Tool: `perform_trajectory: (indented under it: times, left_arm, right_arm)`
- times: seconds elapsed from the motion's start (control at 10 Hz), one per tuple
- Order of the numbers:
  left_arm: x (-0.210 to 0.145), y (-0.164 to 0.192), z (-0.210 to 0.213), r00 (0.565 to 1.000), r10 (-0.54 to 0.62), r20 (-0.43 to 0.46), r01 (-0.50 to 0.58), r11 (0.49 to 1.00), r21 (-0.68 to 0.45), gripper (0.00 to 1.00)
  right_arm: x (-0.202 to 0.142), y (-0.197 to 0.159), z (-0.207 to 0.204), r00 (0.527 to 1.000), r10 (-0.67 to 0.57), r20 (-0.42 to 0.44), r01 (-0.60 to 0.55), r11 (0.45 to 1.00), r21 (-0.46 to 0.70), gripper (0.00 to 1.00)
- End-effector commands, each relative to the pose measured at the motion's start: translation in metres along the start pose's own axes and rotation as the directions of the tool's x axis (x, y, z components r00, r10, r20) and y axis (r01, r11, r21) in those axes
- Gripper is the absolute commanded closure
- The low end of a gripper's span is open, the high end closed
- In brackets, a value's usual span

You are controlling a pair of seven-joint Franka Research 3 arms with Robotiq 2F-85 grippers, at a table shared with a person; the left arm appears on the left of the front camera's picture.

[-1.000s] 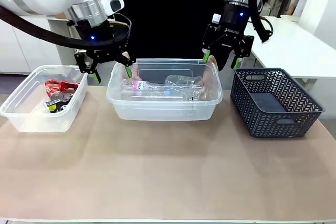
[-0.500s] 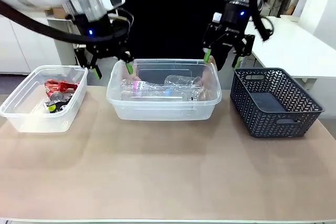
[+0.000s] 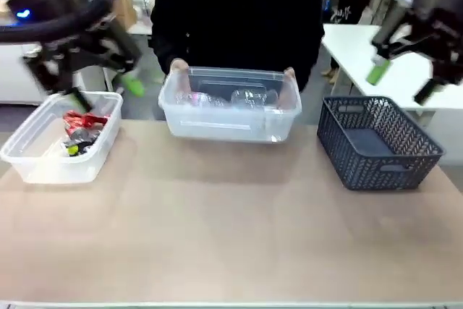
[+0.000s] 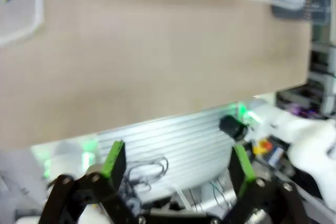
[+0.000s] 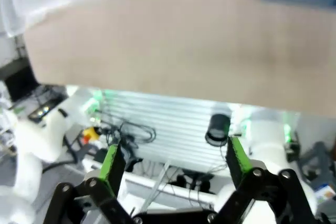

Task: Sort the waste into each basket.
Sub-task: Release the Organizing box you were holding.

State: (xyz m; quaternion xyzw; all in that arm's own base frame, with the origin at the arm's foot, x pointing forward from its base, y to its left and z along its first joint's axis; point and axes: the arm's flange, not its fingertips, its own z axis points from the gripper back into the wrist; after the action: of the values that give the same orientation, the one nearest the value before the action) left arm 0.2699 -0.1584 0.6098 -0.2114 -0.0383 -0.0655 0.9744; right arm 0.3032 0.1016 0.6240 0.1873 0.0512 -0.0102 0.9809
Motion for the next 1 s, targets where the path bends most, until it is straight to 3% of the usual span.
perform_trajectory:
  times: [0.0, 0.1, 0.2, 0.6, 0.7, 0.8, 0.9]
  left_arm:
    - [-0.051, -0.002, -0.019, 0.998, -0.055, -0.033, 0.052, 0.996, -0.067, 0.00]
    - [-0.062, -0.011, -0.036, 0.996, -0.015, -0.084, 0.018, 0.999, 0.043, 0.00]
    - [-0.032, 0.000, -0.005, 1.000, -0.012, -0.019, 0.011, 1.000, -0.027, 0.00]
    - [-0.032, 0.000, -0.005, 1.000, -0.012, -0.019, 0.011, 1.000, -0.027, 0.00]
    - [-0.036, 0.001, -0.007, 1.000, 0.012, -0.019, -0.012, 1.000, -0.002, 0.00]
    - [-0.053, 0.035, 0.013, 0.999, 0.002, -0.044, -0.018, 0.929, -0.369, 0.00]
    - [-0.070, 0.069, 0.021, 0.992, 0.113, -0.051, -0.124, 0.878, -0.462, 0.00]
  right_arm:
    - [-0.048, -0.032, -0.027, 0.999, -0.025, 0.026, 0.023, 0.996, 0.088, 0.00]
    - [-0.054, -0.036, -0.036, 0.995, -0.086, 0.057, 0.083, 0.995, 0.063, 0.00]
    - [-0.034, -0.019, -0.011, 1.000, -0.013, 0.005, 0.013, 0.999, 0.038, 0.00]
    - [-0.046, -0.026, -0.021, 0.999, -0.038, 0.021, 0.038, 0.999, 0.027, 0.00]
    - [-0.045, -0.027, -0.014, 0.991, 0.119, -0.056, -0.098, 0.952, 0.292, 0.00]
    - [-0.055, -0.051, 0.008, 0.989, 0.130, -0.069, -0.067, 0.816, 0.574, 0.00]
    - [-0.059, -0.078, 0.022, 0.993, 0.015, -0.116, 0.077, 0.668, 0.740, 0.00]
